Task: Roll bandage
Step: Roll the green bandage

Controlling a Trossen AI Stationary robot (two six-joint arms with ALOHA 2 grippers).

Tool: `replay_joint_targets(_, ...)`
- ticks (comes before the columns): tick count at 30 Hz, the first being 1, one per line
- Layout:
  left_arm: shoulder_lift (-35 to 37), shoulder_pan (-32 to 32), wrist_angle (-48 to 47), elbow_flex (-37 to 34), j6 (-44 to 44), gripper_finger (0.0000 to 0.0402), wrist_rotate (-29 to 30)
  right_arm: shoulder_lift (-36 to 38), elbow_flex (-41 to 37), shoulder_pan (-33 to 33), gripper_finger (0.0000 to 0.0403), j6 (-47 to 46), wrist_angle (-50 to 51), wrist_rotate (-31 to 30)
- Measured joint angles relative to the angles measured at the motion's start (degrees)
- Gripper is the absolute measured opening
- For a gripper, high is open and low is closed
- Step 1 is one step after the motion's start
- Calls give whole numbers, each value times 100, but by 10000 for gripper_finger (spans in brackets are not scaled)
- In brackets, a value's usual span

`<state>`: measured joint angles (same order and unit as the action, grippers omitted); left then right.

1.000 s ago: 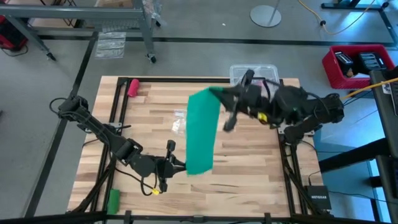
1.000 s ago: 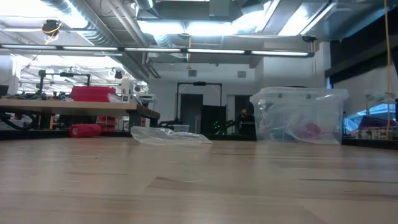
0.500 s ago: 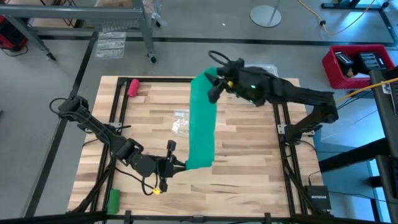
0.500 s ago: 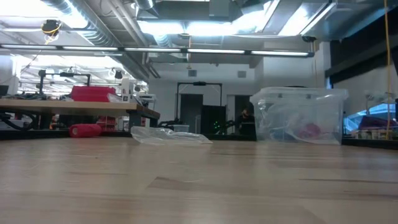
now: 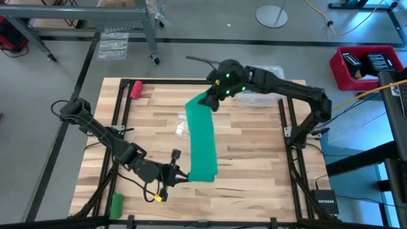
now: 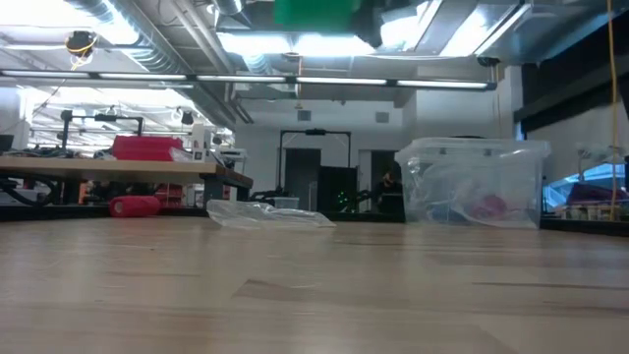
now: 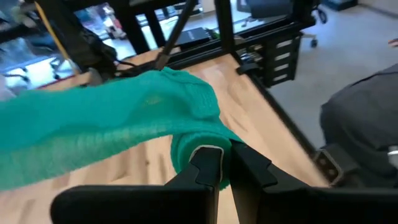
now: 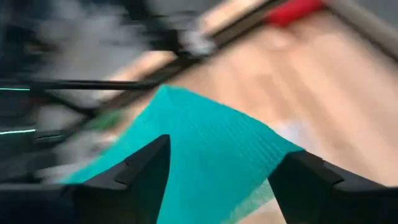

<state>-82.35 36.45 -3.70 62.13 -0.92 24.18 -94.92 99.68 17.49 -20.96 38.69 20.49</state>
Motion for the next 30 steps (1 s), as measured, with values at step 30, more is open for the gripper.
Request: replay_joint_targets(30,7,-305,-250,7,1031,17,-74,-150,274,248,254,572,1488,-1599)
